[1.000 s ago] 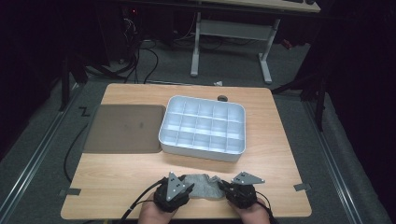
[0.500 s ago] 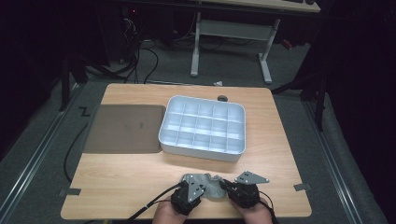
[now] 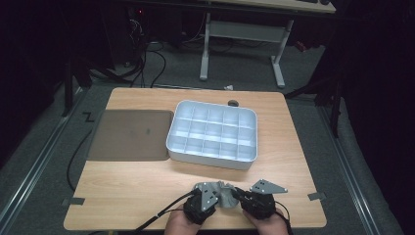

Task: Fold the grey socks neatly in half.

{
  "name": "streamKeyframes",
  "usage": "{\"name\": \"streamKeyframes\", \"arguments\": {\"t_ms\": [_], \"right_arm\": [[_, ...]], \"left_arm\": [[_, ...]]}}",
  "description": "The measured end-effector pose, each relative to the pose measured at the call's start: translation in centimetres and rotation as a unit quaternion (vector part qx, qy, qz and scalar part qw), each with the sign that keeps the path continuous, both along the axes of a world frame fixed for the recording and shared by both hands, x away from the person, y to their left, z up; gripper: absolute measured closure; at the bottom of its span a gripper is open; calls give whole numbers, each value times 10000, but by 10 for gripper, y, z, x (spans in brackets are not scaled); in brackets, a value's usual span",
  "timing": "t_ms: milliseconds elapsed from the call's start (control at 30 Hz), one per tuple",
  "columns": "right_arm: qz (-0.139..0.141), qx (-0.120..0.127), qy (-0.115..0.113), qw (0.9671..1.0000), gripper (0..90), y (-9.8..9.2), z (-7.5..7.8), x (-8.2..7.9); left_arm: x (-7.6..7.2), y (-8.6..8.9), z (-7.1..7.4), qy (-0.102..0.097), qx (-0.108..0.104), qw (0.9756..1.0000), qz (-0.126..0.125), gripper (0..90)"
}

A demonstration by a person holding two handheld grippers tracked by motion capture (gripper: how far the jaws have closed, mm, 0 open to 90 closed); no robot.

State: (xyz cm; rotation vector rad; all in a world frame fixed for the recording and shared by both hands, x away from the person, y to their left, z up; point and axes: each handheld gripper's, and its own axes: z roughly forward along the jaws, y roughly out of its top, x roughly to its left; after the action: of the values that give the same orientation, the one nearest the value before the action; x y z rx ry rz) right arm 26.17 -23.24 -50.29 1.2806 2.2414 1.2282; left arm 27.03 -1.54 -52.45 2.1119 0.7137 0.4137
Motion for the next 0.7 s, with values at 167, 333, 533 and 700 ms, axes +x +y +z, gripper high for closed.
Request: {"name": "streamKeyframes", "arguments": {"t_ms": [167, 333, 533, 700], "right_arm": [[-51, 35, 93, 9999, 842, -2, -4, 3], [-68, 15, 121, 9999, 841, -3, -4, 3], [-76, 81, 137, 9998, 839, -4, -4, 3], [-19, 199, 99, 9998, 839, -4, 0, 2]], "left_arm": [[14, 0, 6, 45, -165, 9996, 202, 819], [21, -13, 2, 270, -48, 9995, 128, 830], [20, -21, -6, 244, 214, 9994, 153, 839], [18, -23, -7, 146, 269, 9994, 139, 840]]}}
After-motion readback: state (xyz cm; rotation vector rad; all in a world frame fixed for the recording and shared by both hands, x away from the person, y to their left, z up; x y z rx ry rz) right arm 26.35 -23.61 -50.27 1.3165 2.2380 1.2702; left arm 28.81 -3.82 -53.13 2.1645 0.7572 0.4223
